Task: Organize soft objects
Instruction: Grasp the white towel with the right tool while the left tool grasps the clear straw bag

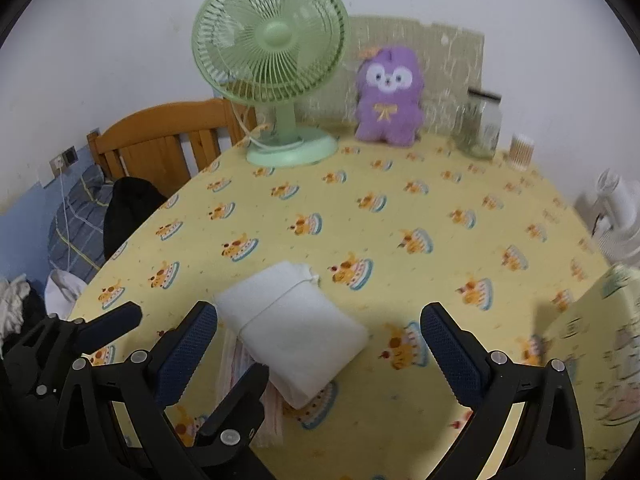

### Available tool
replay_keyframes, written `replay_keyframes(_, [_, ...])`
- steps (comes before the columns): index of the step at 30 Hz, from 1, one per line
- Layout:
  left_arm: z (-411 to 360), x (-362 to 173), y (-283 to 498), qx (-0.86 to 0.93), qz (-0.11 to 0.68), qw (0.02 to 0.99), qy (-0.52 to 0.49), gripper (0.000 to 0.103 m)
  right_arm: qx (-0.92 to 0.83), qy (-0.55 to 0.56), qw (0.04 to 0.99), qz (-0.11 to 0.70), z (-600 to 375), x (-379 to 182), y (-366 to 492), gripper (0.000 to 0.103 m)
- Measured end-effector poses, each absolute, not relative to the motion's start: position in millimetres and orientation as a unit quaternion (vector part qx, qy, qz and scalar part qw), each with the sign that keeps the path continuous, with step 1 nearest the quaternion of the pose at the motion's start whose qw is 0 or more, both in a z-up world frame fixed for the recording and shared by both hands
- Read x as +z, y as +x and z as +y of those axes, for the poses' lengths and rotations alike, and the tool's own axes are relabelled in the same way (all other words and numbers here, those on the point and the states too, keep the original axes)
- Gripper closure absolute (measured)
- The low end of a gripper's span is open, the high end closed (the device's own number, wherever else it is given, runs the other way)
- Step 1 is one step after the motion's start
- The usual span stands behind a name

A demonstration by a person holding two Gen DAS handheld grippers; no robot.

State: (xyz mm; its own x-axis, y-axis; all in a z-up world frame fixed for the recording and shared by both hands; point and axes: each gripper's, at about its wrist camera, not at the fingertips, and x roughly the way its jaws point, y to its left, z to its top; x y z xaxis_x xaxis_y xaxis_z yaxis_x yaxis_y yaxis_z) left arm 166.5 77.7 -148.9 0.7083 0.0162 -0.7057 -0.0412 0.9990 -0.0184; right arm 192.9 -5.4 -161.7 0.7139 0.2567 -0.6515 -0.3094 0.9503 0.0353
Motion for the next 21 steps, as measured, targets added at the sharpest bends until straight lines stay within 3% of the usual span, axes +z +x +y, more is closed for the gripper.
replay_keyframes(6, [83,-160,177,0.019,0.4,0.916,-0.019,0.008,0.165,-0.029,0.911,0.376,2,-177,209,0.001])
replay_keyframes(8, [84,-164,180,0.022,0.407,0.913,-0.019,0.008,0.166,-0.03,0.909,0.382,3,-181,212,0.006])
replay_keyframes(10, [84,-168,181,0.02,0.413,0.91,-0.021,0.009,0.168,-0.034,0.902,0.396,6,-188,217,0.019])
replay_keyframes(14, [85,-168,181,0.02,0.412,0.911,-0.02,0.009,0.164,-0.029,0.9,0.403,2,-193,220,0.029])
replay_keyframes(21, [79,-166,179,0.023,0.413,0.91,-0.013,0.009,0.151,-0.039,0.901,0.405,0,-194,220,0.062])
